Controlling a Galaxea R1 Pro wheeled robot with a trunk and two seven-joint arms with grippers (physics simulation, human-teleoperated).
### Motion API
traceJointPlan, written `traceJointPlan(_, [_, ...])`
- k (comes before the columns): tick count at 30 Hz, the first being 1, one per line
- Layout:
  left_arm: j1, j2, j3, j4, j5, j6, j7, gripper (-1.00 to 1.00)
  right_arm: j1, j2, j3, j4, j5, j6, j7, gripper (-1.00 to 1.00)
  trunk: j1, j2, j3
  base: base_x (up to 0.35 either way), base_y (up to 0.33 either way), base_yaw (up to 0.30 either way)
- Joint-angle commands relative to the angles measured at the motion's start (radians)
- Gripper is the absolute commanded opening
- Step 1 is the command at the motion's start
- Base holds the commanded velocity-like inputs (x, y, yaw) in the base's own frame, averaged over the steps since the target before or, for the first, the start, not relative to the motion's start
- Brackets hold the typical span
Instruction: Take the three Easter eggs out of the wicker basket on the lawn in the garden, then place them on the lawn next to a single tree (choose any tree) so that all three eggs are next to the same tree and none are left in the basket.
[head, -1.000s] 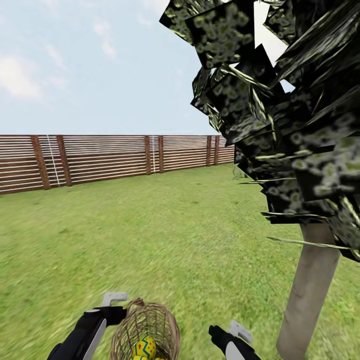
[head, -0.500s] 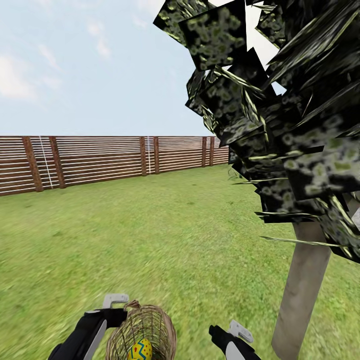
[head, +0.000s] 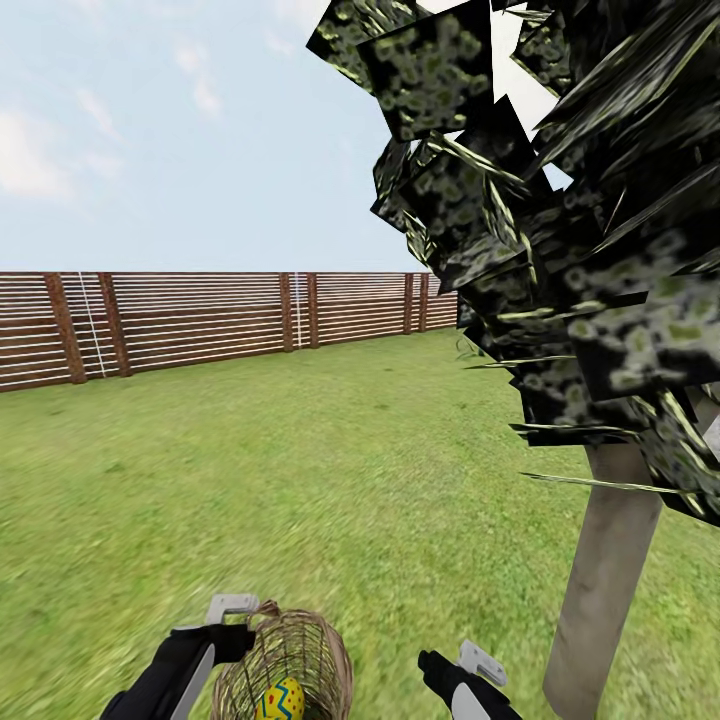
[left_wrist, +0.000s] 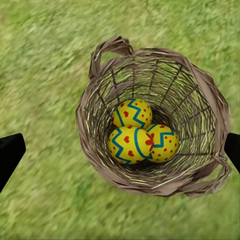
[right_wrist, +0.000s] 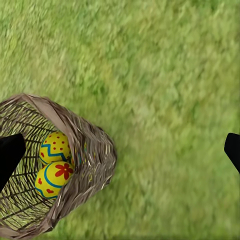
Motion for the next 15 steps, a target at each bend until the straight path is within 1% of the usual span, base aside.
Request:
traceJointPlan(1, [0.000,0.000,-0.001,-0.001,0.005,0.005,0.005,1.00,0.000,-0.001,0.006,-0.003,-0.005,0.004,-0.008,1.00,0.004,-0.008,-0.005,0.000,0.000,0.000])
traceJointPlan(12, [-0.002,-0.002,-0.002,0.000,0.004,0.007,0.003,1.00,0.001,-0.001,0.006,-0.006,-0.004,0.004,-0.008,1.00,0.046,-0.085,-0.039,0.000,0.000,0.000])
traceJointPlan(15, [-0.002,-0.006,-0.002,0.016,0.003,0.008,-0.004,1.00,0.004,-0.001,0.007,-0.019,-0.003,0.000,-0.007,1.00,0.058,-0.106,-0.048,0.000,0.000,0.000])
